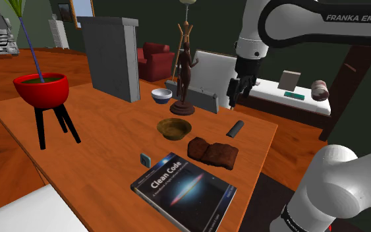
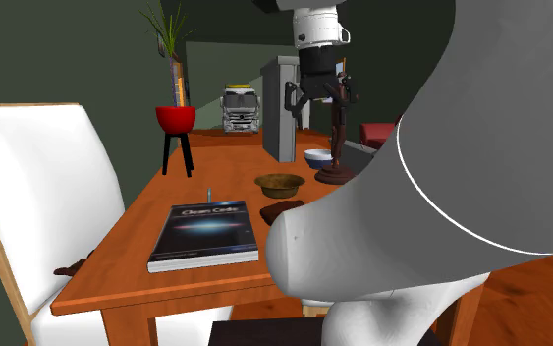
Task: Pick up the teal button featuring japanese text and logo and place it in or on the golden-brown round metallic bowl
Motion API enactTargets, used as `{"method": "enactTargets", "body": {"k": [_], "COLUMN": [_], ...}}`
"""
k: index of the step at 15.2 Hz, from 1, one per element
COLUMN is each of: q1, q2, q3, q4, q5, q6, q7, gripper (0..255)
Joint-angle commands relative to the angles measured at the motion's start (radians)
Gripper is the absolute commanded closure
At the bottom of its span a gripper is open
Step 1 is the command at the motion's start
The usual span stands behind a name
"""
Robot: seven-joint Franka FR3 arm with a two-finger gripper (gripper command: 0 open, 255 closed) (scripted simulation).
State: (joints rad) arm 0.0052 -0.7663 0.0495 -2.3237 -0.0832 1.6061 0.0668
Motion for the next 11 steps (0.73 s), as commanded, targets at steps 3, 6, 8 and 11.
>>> {"method": "enactTargets", "body": {"k": [3, 6, 8, 11], "q1": [-0.002, -0.005, -0.007, -0.014], "q2": [0.015, 0.051, 0.085, 0.148], "q3": [0.044, 0.110, 0.153, 0.219], "q4": [-0.020, -0.037, -0.040, -0.033], "q5": [0.037, 0.091, 0.125, 0.169], "q6": [0.025, 0.068, 0.100, 0.152], "q7": [0.090, 0.224, 0.312, 0.443], "gripper": [0, 0, 0, 0]}}
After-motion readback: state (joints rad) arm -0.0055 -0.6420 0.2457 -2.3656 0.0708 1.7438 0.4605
